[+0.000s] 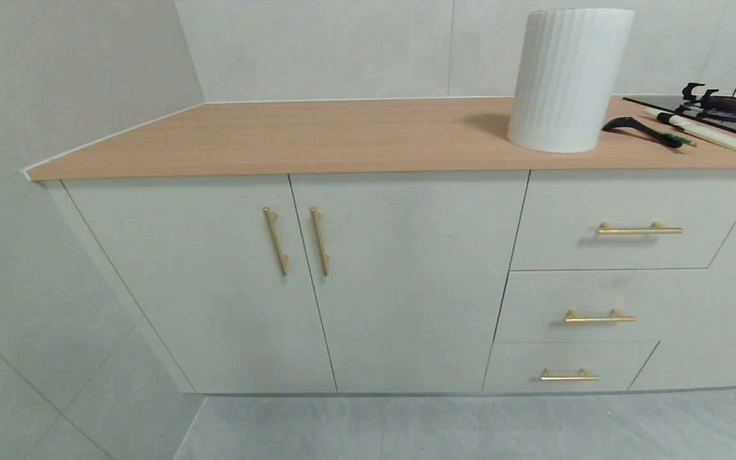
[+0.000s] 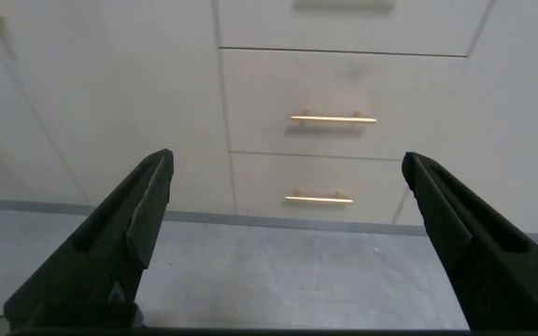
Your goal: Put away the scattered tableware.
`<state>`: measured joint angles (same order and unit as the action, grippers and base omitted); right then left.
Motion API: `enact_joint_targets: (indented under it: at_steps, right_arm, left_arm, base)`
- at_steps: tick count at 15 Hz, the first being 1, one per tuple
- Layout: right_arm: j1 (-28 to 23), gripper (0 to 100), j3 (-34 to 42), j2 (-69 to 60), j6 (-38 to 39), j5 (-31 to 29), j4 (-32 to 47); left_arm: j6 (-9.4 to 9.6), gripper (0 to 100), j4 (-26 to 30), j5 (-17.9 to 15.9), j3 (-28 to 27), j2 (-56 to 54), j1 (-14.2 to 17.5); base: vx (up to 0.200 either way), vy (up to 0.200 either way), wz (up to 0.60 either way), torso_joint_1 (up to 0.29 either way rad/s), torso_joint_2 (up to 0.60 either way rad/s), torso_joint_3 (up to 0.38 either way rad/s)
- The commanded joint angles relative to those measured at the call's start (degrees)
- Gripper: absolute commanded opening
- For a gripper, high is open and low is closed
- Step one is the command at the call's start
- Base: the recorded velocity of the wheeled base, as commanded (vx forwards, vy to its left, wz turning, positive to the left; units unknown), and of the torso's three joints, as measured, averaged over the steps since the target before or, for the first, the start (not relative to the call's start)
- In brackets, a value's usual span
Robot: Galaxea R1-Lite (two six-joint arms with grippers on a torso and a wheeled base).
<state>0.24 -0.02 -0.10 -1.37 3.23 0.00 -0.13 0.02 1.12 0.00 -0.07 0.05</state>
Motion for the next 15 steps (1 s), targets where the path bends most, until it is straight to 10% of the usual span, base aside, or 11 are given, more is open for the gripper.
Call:
enact_joint_targets:
  at_steps: [1, 8, 15]
  right_arm:
    - [0.0, 100, 0.0, 0.1, 0.0, 0.0, -0.1]
    - [0.0, 100, -0.1, 0.1, 0.0, 0.0, 0.0]
    - [0.0, 100, 0.0, 0.1, 0.0, 0.0, -0.1]
  left_arm:
    - [-0.04, 100, 0.0, 0.0, 0.0, 0.1, 0.0]
    - [-0.04, 100, 0.0, 0.0, 0.0, 0.1, 0.0]
    - [-0.04, 100, 0.0, 0.0, 0.0, 0.1, 0.0]
  base:
    - [0.000, -0.200, 0.00, -0.002, 0.01, 0.007]
    - [0.000, -0.200, 0.00, 0.000, 0.00, 0.004]
    - [0.000, 0.000, 0.00, 0.000, 0.00, 0.000]
